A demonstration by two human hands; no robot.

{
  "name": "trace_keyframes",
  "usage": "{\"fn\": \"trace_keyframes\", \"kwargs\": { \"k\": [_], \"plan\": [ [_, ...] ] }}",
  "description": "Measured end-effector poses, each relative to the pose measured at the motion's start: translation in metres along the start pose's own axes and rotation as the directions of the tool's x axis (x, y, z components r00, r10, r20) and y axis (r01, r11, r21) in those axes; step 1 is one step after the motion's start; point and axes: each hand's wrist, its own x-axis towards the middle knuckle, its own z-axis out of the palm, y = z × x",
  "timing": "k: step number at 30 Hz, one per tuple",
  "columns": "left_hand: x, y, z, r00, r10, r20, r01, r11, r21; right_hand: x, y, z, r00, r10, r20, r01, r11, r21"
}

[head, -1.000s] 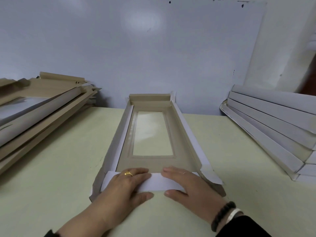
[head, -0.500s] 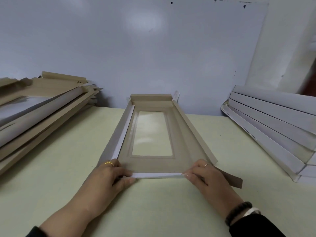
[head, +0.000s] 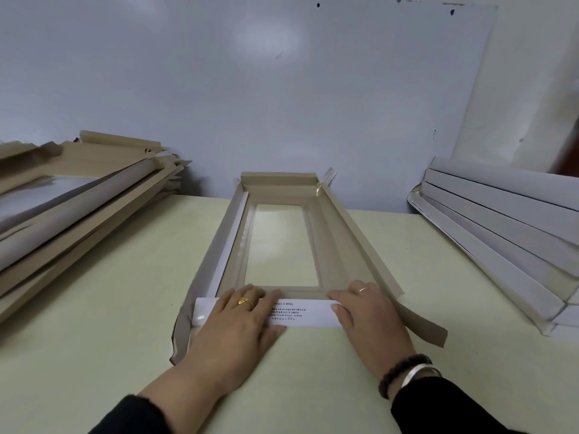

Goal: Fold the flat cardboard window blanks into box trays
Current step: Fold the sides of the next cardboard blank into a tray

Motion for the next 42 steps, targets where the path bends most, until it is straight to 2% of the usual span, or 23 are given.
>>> {"fn": "trace_keyframes", "kwargs": {
  "k": [3, 6, 13, 15, 19, 22, 25, 28, 31, 33, 39, 42],
  "plan": [
    [0.007, -0.006, 0.007, 0.994, -0.048, 0.101, 0.047, 0.999, 0.011, -0.001, -0.01, 0.006, 0.967, -0.188, 0.174, 0.192, 0.981, -0.003],
    [0.009, -0.007, 0.008, 0.98, -0.065, 0.186, 0.065, 0.998, 0.007, -0.002, -0.012, 0.009, 0.936, -0.2, 0.29, 0.192, 0.98, 0.058],
    [0.005, -0.023, 0.004, 0.972, -0.174, 0.155, 0.175, 0.985, 0.01, -0.003, 0.003, 0.008, 0.97, -0.105, 0.218, 0.09, 0.993, 0.076],
    [0.003, -0.023, 0.001, 0.981, -0.167, 0.095, 0.168, 0.986, -0.01, -0.004, 0.005, 0.005, 0.986, -0.077, 0.148, 0.063, 0.993, 0.099],
    [-0.004, -0.022, -0.011, 0.988, -0.08, -0.134, 0.071, 0.995, -0.068, -0.008, 0.001, -0.005, 0.997, -0.081, -0.018, 0.082, 0.992, 0.096],
    [-0.01, -0.017, -0.02, 0.977, -0.09, -0.192, 0.049, 0.977, -0.208, -0.014, -0.006, -0.012, 0.982, -0.148, -0.12, 0.155, 0.987, 0.051],
    [-0.013, -0.017, -0.022, 0.982, -0.096, -0.163, 0.052, 0.966, -0.255, -0.018, -0.008, -0.017, 0.983, -0.164, -0.086, 0.171, 0.982, 0.083],
    [-0.017, -0.02, -0.026, 0.994, -0.07, -0.082, 0.045, 0.961, -0.274, -0.02, -0.008, -0.018, 0.983, -0.183, 0.02, 0.179, 0.977, 0.116],
    [-0.018, -0.02, -0.026, 1.0, -0.004, -0.001, 0.004, 0.984, -0.178, -0.021, -0.01, -0.016, 0.986, -0.157, 0.058, 0.145, 0.975, 0.169],
    [-0.017, -0.019, -0.026, 1.0, 0.016, 0.025, -0.013, 0.992, -0.126, -0.021, -0.012, -0.015, 0.988, -0.136, 0.07, 0.125, 0.983, 0.135],
    [-0.012, -0.017, -0.023, 1.0, 0.009, 0.027, -0.008, 0.998, -0.06, -0.013, -0.022, -0.014, 0.969, -0.204, 0.138, 0.188, 0.975, 0.118],
    [-0.014, -0.019, -0.028, 0.996, 0.082, -0.035, -0.085, 0.992, -0.094, -0.014, -0.029, -0.021, 0.966, -0.254, 0.051, 0.253, 0.967, 0.015]
  ]
}}
